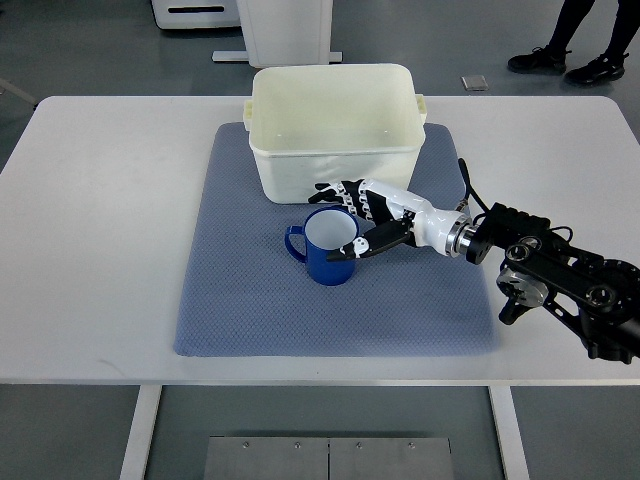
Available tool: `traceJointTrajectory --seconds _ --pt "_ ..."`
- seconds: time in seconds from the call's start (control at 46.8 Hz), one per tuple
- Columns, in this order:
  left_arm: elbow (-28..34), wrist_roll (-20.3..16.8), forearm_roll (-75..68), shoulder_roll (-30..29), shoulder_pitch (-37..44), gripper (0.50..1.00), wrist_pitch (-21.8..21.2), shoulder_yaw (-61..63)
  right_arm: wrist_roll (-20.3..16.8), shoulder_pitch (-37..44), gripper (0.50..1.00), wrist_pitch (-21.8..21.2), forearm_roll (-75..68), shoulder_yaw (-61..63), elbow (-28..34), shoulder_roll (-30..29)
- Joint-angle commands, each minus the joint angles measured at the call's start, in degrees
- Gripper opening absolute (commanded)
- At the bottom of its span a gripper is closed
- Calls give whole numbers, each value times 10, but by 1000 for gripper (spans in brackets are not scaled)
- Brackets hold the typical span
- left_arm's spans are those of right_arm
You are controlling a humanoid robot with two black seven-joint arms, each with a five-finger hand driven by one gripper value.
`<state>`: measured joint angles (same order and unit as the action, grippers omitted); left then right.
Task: Place cup in box with right hand
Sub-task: 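Lower the right hand onto the blue mug's rim, then close the right hand fingers around the blue mug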
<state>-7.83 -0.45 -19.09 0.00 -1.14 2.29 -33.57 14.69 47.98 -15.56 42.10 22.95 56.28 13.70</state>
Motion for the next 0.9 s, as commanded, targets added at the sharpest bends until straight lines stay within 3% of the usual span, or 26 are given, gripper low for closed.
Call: traceJointTrajectory --seconds 0.0,0.877 --pt "0 0 0 0 0 1000 0 0 0 -2 998 0 0 0 0 -1" --pt "0 0 -1 0 0 1000 0 0 2 -13 993 18 1 -22 -38 -32"
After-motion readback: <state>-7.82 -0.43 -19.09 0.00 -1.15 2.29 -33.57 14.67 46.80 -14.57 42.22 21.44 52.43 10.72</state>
